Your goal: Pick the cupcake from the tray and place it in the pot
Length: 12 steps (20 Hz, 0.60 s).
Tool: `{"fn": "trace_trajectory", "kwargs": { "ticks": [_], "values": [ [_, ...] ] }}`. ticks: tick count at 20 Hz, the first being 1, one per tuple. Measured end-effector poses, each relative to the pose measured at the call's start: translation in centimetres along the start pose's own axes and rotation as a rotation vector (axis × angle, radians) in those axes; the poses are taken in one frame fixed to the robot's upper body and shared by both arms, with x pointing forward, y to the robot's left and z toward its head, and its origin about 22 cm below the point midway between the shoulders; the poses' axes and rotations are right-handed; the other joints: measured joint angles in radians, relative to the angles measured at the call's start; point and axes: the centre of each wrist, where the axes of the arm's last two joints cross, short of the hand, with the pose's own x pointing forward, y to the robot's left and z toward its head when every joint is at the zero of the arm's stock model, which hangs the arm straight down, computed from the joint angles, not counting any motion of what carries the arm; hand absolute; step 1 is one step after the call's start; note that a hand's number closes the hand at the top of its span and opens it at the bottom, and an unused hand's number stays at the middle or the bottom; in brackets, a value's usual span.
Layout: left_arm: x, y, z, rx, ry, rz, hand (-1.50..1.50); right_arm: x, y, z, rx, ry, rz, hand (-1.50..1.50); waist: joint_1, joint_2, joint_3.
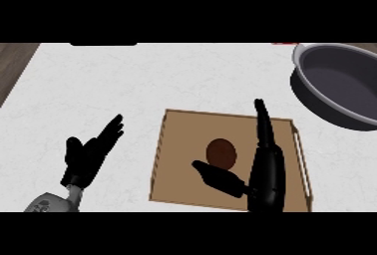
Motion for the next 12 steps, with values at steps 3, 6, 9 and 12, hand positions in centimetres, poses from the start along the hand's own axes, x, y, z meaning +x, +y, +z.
{"fn": "trace_trajectory", "kwargs": {
  "ticks": [3,6,9,12],
  "values": [
    [-0.5,-0.6,-0.3,-0.007,0.003,-0.002,0.00,0.8,0.3,-0.7,0.040,0.085,0.004,-1.50,0.007,0.002,0.001],
    [-0.9,-0.7,-0.4,-0.014,0.003,-0.004,0.00,0.2,0.9,-1.1,0.130,0.186,0.029,-1.50,0.013,0.005,0.002],
    [-1.0,-0.4,-0.7,-0.018,-0.001,-0.002,0.00,-1.2,1.6,-1.6,0.218,0.269,0.077,-1.50,0.015,0.006,0.002],
    [-1.2,-1.0,-0.7,-0.017,0.006,0.006,0.00,-2.4,2.1,-1.7,0.266,0.318,0.113,-1.50,0.014,0.005,0.003]
  ]
}}
